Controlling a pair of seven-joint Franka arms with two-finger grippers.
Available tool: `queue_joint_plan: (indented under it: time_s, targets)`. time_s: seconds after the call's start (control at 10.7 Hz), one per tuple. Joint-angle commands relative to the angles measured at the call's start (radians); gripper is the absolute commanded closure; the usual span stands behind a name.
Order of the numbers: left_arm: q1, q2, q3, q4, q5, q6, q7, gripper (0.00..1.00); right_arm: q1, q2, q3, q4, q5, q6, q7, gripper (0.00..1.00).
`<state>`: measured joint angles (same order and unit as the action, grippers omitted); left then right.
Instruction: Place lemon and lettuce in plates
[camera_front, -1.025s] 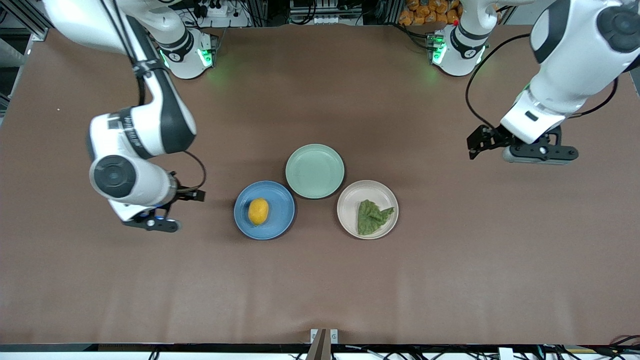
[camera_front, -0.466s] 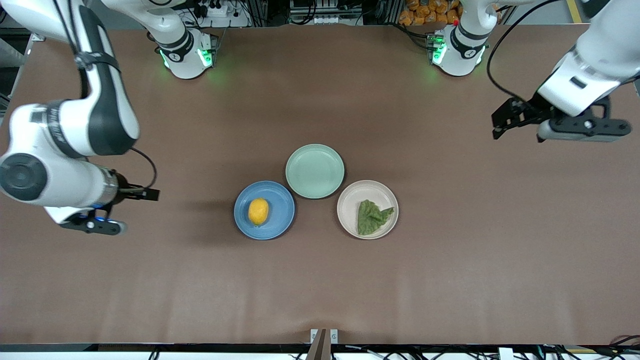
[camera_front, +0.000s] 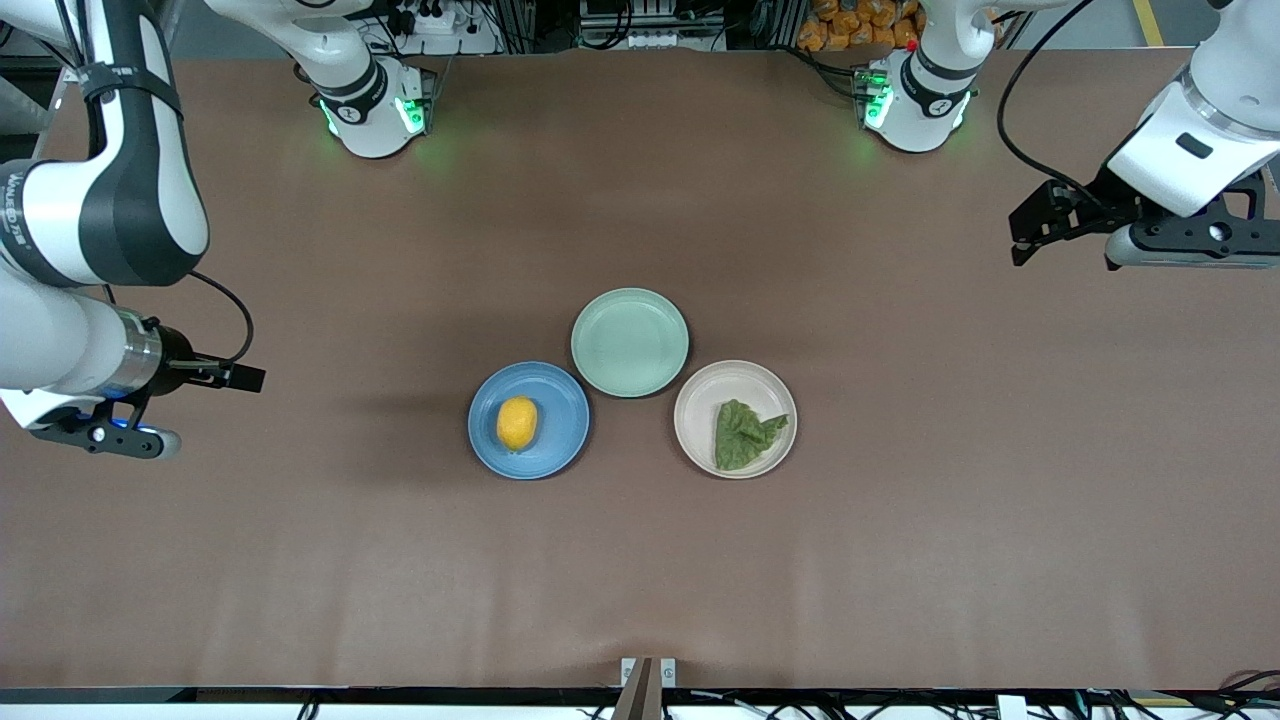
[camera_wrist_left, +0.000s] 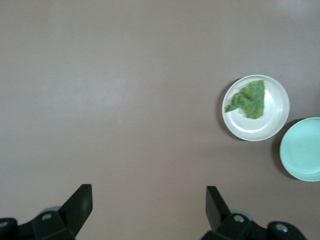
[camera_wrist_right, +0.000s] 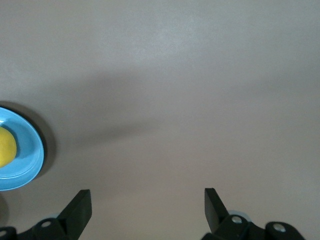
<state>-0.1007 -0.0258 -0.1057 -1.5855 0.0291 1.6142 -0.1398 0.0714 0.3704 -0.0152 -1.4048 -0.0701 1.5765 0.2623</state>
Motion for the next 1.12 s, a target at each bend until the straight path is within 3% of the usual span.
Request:
queue_joint_plan:
  time_s: [0.0, 0.28, 0.56, 0.84, 1.02]
  targets:
    - [-0.002, 0.017, 0.003, 0.039, 0.023, -0.054, 0.023, 0.0, -0.009, -0.013, 0.009, 0.001, -0.002, -0.013, -0.009, 0.0]
    - [-0.037, 0.011, 0.125, 0.059, -0.061, -0.068, 0.017, 0.0, -0.018, -0.024, 0.012, 0.004, 0.001, -0.007, -0.009, 0.0]
    - [-0.036, 0.011, 0.142, 0.058, -0.057, -0.068, 0.029, 0.0, -0.025, -0.063, 0.012, -0.035, 0.006, 0.028, -0.009, 0.0]
    - [-0.022, 0.014, 0.139, 0.056, -0.054, -0.068, 0.031, 0.0, -0.041, -0.223, 0.014, -0.337, 0.01, 0.268, -0.009, 0.0]
    - [-0.022, 0.018, 0.138, 0.056, -0.064, -0.066, 0.028, 0.0, -0.051, -0.24, 0.023, -0.375, 0.01, 0.306, -0.008, 0.0]
